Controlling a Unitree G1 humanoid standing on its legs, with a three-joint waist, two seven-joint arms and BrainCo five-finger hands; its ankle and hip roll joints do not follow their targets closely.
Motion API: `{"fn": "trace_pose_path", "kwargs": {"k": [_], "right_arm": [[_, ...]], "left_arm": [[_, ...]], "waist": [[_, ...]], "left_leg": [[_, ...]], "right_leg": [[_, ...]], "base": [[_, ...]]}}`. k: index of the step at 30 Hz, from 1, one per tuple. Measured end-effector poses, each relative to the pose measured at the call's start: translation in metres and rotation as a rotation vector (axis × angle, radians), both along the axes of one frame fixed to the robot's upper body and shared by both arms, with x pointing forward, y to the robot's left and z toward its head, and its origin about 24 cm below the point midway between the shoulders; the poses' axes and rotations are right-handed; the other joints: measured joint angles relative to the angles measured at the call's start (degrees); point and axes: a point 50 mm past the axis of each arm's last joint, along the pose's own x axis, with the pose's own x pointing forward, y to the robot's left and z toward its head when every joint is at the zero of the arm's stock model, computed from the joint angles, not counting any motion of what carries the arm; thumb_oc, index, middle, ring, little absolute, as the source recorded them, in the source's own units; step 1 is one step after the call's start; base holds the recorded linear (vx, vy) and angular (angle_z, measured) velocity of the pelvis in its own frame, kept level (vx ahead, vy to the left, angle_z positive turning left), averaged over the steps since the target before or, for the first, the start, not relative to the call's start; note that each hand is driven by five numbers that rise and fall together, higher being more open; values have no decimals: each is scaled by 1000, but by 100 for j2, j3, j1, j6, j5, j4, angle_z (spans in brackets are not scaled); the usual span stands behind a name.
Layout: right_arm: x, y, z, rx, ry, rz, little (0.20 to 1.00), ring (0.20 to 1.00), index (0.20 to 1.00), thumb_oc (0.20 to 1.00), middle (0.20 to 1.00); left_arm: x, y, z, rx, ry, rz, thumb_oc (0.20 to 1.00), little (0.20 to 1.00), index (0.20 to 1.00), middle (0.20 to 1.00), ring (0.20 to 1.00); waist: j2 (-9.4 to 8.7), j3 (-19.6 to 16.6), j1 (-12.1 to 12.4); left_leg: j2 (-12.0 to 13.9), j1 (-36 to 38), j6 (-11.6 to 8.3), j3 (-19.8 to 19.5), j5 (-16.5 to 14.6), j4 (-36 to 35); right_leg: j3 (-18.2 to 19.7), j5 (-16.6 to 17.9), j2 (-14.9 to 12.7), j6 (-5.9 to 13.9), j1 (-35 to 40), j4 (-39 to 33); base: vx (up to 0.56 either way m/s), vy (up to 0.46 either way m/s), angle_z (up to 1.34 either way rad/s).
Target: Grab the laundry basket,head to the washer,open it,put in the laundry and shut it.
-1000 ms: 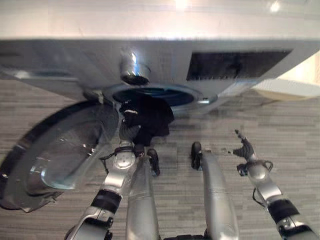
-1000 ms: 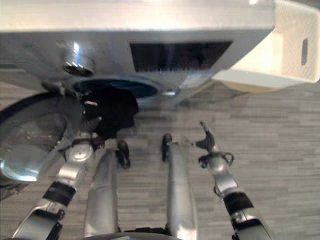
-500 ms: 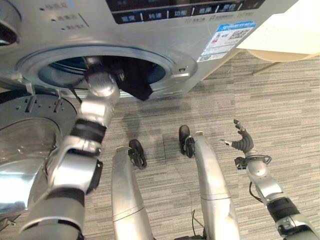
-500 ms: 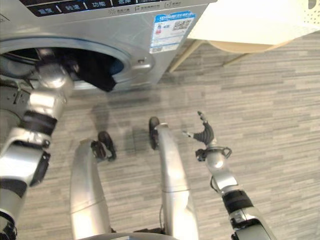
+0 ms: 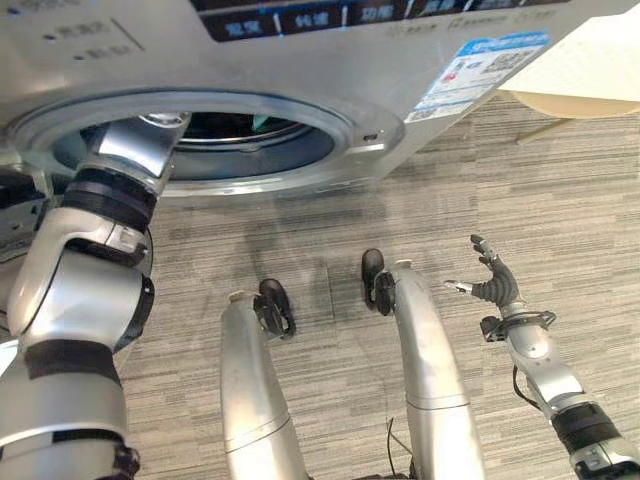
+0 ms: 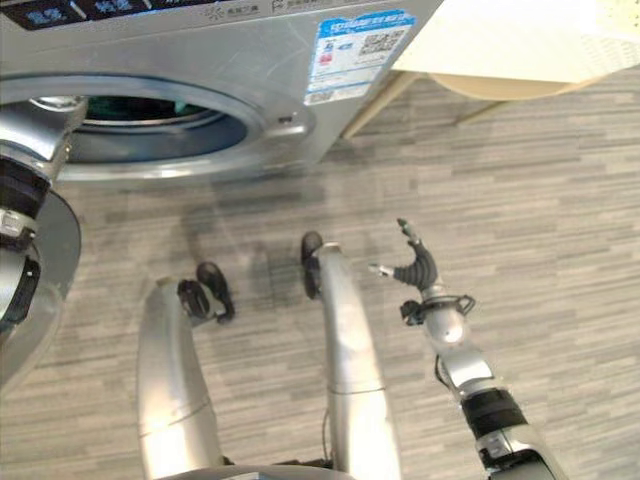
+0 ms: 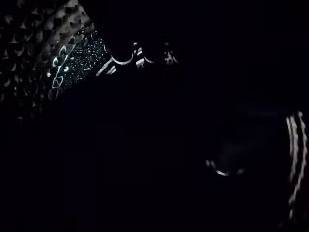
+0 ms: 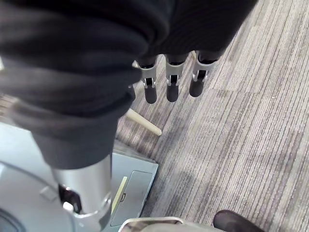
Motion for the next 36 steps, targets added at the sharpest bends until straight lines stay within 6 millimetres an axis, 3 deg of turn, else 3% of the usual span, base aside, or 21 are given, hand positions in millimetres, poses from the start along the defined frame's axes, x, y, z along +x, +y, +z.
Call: {"fn": "trace_pose_path", "kwargs": {"k": [2,6,14,17,19,20,21,22,23,25,27,28,30,32,36], "right_arm": [[0,-1,1,-3,-6,0,1000,1000,1000,1000,1000],[0,-8,4,-38,6,19,1000,1000,1000,1000,1000],[-1,-8,3,-31,25,43,1000,1000,1000,1000,1000],[-1,-4,0,-23,33,52,1000,1000,1000,1000,1000],[-1,-4,-3,-16,39,43,1000,1000,1000,1000,1000],[-2,-3,-13,5,66,16,1000,1000,1000,1000,1000],[-2,-1,-18,13,81,2,1000,1000,1000,1000,1000],[-3,-1,-29,32,121,-38,1000,1000,1000,1000,1000],[-11,-1,-50,17,208,-61,1000,1000,1000,1000,1000],[-31,-8,-74,-5,307,-96,1000,1000,1000,1000,1000],[-42,-14,-88,-27,372,-121,1000,1000,1000,1000,1000],[-48,-18,-99,-36,431,-148,1000,1000,1000,1000,1000],[-58,-21,-109,-54,488,-164,1000,1000,1000,1000,1000],[-71,-26,-118,-59,529,-178,1000,1000,1000,1000,1000],[-87,-31,-136,-49,627,-220,1000,1000,1000,1000,1000]], "left_arm": [[7,-6,-8,241,110,74,1000,1000,1000,1000,1000],[13,-9,-15,518,246,156,1000,1000,1000,1000,1000],[11,-20,-13,565,230,117,1000,1000,1000,1000,1000],[8,-26,-32,533,211,43,1000,1000,1000,1000,1000],[4,-25,-57,475,222,-14,1000,1000,1000,1000,1000],[1,-19,-95,365,275,-53,1000,1000,1000,1000,1000],[-5,-15,-120,292,316,-87,1000,1000,1000,1000,1000],[-15,-18,-152,129,340,-147,1000,1000,1000,1000,1000],[-35,-20,-226,-42,512,-193,1000,1000,1000,1000,1000],[-65,-21,-289,-186,675,-193,1000,1000,1000,1000,1000],[-85,-11,-311,-246,738,-173,1000,1000,1000,1000,1000],[-100,-6,-327,-324,777,-153,1000,1000,1000,1000,1000],[-119,-3,-348,-412,830,-144,1000,1000,1000,1000,1000],[-150,7,-378,-487,940,-104,1000,1000,1000,1000,1000],[-187,13,-417,-606,1090,-24,1000,1000,1000,1000,1000]], "waist": [[0,-1,39],[8,-9,106],[4,-11,113],[3,-11,100],[-3,-33,121],[-9,-93,125],[4,-99,154],[1,-102,145],[5,-105,225],[-5,-331,295],[-19,-451,493],[-15,-453,554],[-12,-459,563],[28,-831,624],[23,-872,641]], "left_leg": [[-42,-11,0,-34,1,26],[-113,-12,20,-38,15,32],[-239,159,-37,-112,261,-479],[-270,560,-103,-100,397,-958],[-302,886,-114,-37,511,-1385],[-324,1291,-198,34,670,-1897],[-375,1538,-174,19,687,-2153],[-371,1922,-287,50,850,-2558],[-473,2710,-303,73,966,-3214],[-522,3464,-315,207,1169,-3940],[-608,4017,-320,180,1231,-4355],[-665,4639,-310,202,1378,-4811],[-712,5457,-299,222,1529,-5380],[-734,5973,-260,246,1638,-5947],[-754,7175,-188,253,1924,-6873]], "right_leg": [[-31,-45,-44,-34,7,60],[-38,-79,-133,-40,12,124],[-137,29,-230,21,252,-307],[-181,102,-240,36,662,-748],[-173,175,-244,67,954,-1113],[-190,274,-255,100,1318,-1533],[-261,279,-272,98,1584,-1791],[-277,456,-266,107,1930,-2134],[-332,500,-317,145,2677,-2666],[-263,554,-322,226,3301,-3179],[-331,563,-336,246,3852,-3515],[-336,624,-367,317,4415,-3813],[-368,710,-392,361,5131,-4221],[-443,719,-374,437,5671,-4736],[-512,918,-319,487,6804,-5530]], "base": [[-16,-11,15],[-37,-11,11],[-66,-4,9],[-87,14,5],[-88,17,8],[-70,16,10],[-62,54,2],[1,58,6],[36,79,9],[90,54,23],[104,55,14],[56,49,5],[97,30,6],[226,40,1],[179,27,2]]}}
